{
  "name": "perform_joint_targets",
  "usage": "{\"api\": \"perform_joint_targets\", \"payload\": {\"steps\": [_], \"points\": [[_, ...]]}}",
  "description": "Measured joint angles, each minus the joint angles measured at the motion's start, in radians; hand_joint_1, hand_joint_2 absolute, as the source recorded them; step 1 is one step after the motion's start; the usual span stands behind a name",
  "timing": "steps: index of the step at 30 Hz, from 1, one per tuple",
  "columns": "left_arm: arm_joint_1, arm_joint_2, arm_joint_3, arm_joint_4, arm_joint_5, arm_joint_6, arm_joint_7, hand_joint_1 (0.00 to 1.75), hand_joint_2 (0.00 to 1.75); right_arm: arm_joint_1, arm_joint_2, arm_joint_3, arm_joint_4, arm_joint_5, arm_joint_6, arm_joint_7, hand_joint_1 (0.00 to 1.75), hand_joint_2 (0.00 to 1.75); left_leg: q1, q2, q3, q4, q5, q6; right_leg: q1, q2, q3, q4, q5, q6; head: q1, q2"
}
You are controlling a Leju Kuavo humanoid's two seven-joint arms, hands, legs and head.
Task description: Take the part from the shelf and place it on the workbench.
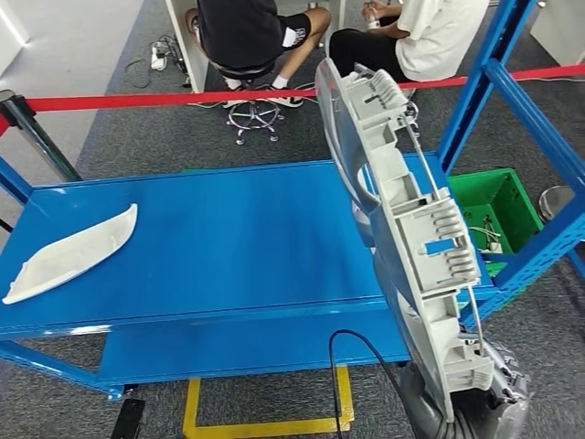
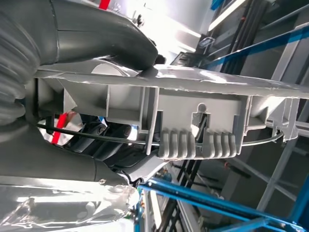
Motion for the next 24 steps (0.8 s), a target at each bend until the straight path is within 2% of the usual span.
{"api": "perform_joint_targets", "payload": {"steps": [1, 3, 4, 5, 6, 7, 8, 9, 10, 11, 12, 13, 14, 15, 16, 17, 18, 19, 20, 21, 22, 23, 24], "points": [[-0.001, 0.0, 0.0, 0.0, 0.0, 0.0, 0.0, 0.0, 1.75, 0.0, 0.0, 0.0, 0.0, -0.001, 0.001, 0.0, 1.75, 1.75, 0.0, -0.014, 0.041, -0.071, 0.032, 0.008, 0.0, 0.013, -0.01, 0.0, 0.01, 0.002, 0.0, 0.0], [-0.005, 0.0, 0.001, 0.0, 0.0, 0.0, 0.0, 0.0, 1.75, 0.001, 0.002, -0.001, -0.001, -0.002, 0.004, 0.0, 1.75, 1.75, -0.001, -0.045, 0.104, -0.19, 0.068, 0.013, 0.0, 0.034, -0.025, -0.003, 0.032, 0.011, 0.0, 0.0], [-0.006, -0.001, 0.001, 0.0, -0.001, 0.0, 0.0, 0.0, 1.75, 0.001, 0.003, -0.001, -0.002, -0.003, 0.004, 0.0, 1.75, 1.75, -0.002, -0.056, 0.116, -0.218, 0.073, 0.013, -0.001, 0.043, -0.029, -0.007, 0.044, 0.017, 0.0, 0.0], [-0.007, -0.001, 0.001, 0.0, -0.001, 0.0, 0.0, 0.0, 1.75, 0.002, 0.004, -0.002, -0.002, -0.004, 0.005, 0.0, 1.75, 1.75, -0.004, -0.054, 0.114, -0.224, 0.077, 0.013, -0.002, 0.051, -0.03, -0.015, 0.056, 0.025, 0.0, 0.0], [-0.008, -0.002, 0.001, 0.0, -0.002, 0.0, 0.0, 0.0, 1.75, 0.003, 0.005, -0.003, -0.003, -0.004, 0.006, 0.0, 1.75, 1.75, -0.004, -0.048, 0.109, -0.226, 0.088, 0.017, -0.003, 0.06, -0.031, -0.024, 0.069, 0.033, -0.001, 0.0], [-0.009, -0.003, 0.001, 0.0, -0.002, 0.0, 0.0, 0.0, 1.75, 0.004, 0.005, -0.004, -0.003, -0.005, 0.006, 0.0, 1.75, 1.75, -0.003, -0.038, 0.103, -0.23, 0.098, 0.023, -0.003, 0.055, -0.033, -0.029, 0.071, 0.038, -0.001, 0.0], [-0.01, -0.003, 0.002, 0.0, -0.003, 0.0, 0.0, 0.0, 1.75, 0.005, 0.005, -0.004, -0.003, -0.006, 0.007, 0.0, 1.75, 1.75, -0.001, -0.027, 0.096, -0.233, 0.11, 0.03, -0.002, 0.037, -0.041, -0.021, 0.054, 0.043, 0.001, 0.0], [-0.01, -0.004, 0.002, 0.0, -0.003, 0.0, 0.0, 0.0, 1.75, 0.006, 0.005, -0.005, -0.003, -0.007, 0.007, 0.0, 1.75, 1.75, 0.001, -0.015, 0.086, -0.236, 0.123, 0.036, -0.002, 0.011, -0.053, 0.01, 0.016, 0.047, 0.002, 0.0], [-0.009, -0.004, 0.002, 0.0, -0.003, 0.0, 0.0, 0.0, 1.75, 0.006, 0.005, -0.005, -0.003, -0.008, 0.008, 0.0, 1.75, 1.75, 0.002, -0.003, 0.075, -0.236, 0.133, 0.039, -0.003, -0.02, -0.068, 0.064, -0.038, 0.051, 0.004, 0.0], [-0.007, -0.004, 0.002, 0.0, -0.003, 0.0, 0.0, 0.0, 1.75, 0.005, 0.005, -0.005, -0.003, -0.009, 0.009, 0.0, 1.75, 1.75, 0.002, 0.009, 0.063, -0.236, 0.143, 0.041, -0.004, -0.04, -0.085, 0.134, -0.092, 0.057, 0.005, 0.0], [-0.005, -0.004, 0.003, 0.0, -0.003, 0.0, 0.0, 0.0, 1.75, 0.004, 0.005, -0.005, -0.003, -0.009, 0.009, 0.0, 1.75, 1.75, 0.002, 0.024, 0.051, -0.235, 0.153, 0.041, -0.006, -0.05, -0.097, 0.203, -0.129, 0.064, 0.006, 0.0], [-0.004, -0.004, 0.003, 0.0, -0.004, 0.0, 0.0, 0.0, 1.75, 0.005, 0.005, -0.005, -0.003, -0.009, 0.01, 0.0, 1.75, 1.75, 0.002, 0.038, 0.038, -0.235, 0.163, 0.04, -0.007, -0.054, -0.097, 0.253, -0.142, 0.069, 0.006, 0.0], [-0.003, -0.004, 0.003, 0.0, -0.004, 0.0, 0.001, 0.0, 1.75, 0.005, 0.005, -0.005, -0.003, -0.009, 0.01, 0.0, 1.75, 1.75, 0.002, 0.053, 0.025, -0.234, 0.173, 0.037, -0.008, -0.056, -0.081, 0.271, -0.133, 0.073, 0.006, 0.0], [-0.004, -0.005, 0.004, 0.0, -0.004, 0.0, 0.001, 0.0, 1.75, 0.005, 0.005, -0.005, -0.003, -0.009, 0.01, 0.0, 1.75, 1.75, 0.002, 0.067, 0.012, -0.232, 0.181, 0.034, -0.01, -0.06, -0.044, 0.25, -0.112, 0.076, 0.006, 0.0], [-0.005, -0.005, 0.004, 0.0, -0.005, 0.0, 0.001, 0.0, 1.75, 0.005, 0.005, -0.005, -0.003, -0.009, 0.01, 0.0, 1.75, 1.75, 0.002, 0.08, 0.002, -0.229, 0.188, 0.03, -0.01, -0.073, 0.01, 0.194, -0.094, 0.077, 0.006, 0.0], [-0.005, -0.004, 0.004, 0.0, -0.006, 0.0, 0.002, 0.0, 1.75, 0.004, 0.005, -0.005, -0.004, -0.009, 0.011, 0.0, 1.75, 1.75, 0.0, 0.09, -0.006, -0.226, 0.194, 0.025, -0.008, -0.096, 0.074, 0.119, -0.096, 0.08, 0.007, 0.0], [-0.006, -0.004, 0.004, 0.0, -0.007, 0.0, 0.003, 0.0, 1.75, 0.004, 0.005, -0.005, -0.004, -0.008, 0.011, -0.001, 1.75, 1.75, -0.002, 0.099, -0.01, -0.222, 0.198, 0.02, -0.005, -0.116, 0.122, 0.054, -0.104, 0.075, 0.005, 0.0], [-0.007, -0.003, 0.004, 0.0, -0.008, 0.0, 0.004, 0.0, 1.75, 0.004, 0.005, -0.006, -0.004, -0.007, 0.011, -0.001, 1.75, 1.75, -0.004, 0.108, -0.01, -0.219, 0.202, 0.015, -0.002, -0.13, 0.152, 0.008, -0.118, 0.067, 0.003, 0.0], [-0.008, -0.003, 0.004, 0.0, -0.008, 0.0, 0.005, 0.0, 1.75, 0.004, 0.005, -0.006, -0.005, -0.007, 0.012, -0.001, 1.75, 1.75, -0.005, 0.117, -0.01, -0.218, 0.205, 0.011, 0.002, -0.133, 0.16, -0.014, -0.129, 0.055, 0.0, 0.0], [-0.009, -0.003, 0.004, 0.0, -0.009, 0.0, 0.006, 0.0, 1.75, 0.005, 0.005, -0.007, -0.005, -0.006, 0.012, -0.002, 1.75, 1.75, -0.004, 0.127, -0.008, -0.218, 0.209, 0.006, 0.004, -0.123, 0.151, -0.016, -0.124, 0.04, -0.002, 0.0], [-0.009, -0.003, 0.004, 0.0, -0.009, 0.0, 0.006, 0.0, 1.75, 0.005, 0.005, -0.008, -0.005, -0.006, 0.012, -0.002, 1.75, 1.75, -0.002, 0.127, -0.01, -0.216, 0.209, -0.001, 0.003, -0.112, 0.141, -0.018, -0.118, 0.03, -0.003, 0.0], [-0.009, -0.002, 0.004, 0.0, -0.009, 0.0, 0.007, 0.0, 1.75, 0.005, 0.006, -0.009, -0.006, -0.005, 0.012, -0.002, 1.75, 1.75, -0.001, 0.112, -0.017, -0.207, 0.194, -0.009, 0.002, -0.101, 0.131, -0.018, -0.108, 0.02, -0.003, 0.0], [-0.008, -0.003, 0.004, 0.0, -0.009, 0.0, 0.007, 0.0, 1.75, 0.005, 0.006, -0.009, -0.006, -0.005, 0.012, -0.002, 1.75, 1.75, 0.0, 0.086, -0.028, -0.182, 0.161, -0.015, 0.001, -0.091, 0.118, -0.019, -0.094, 0.012, -0.004, 0.0]]}}
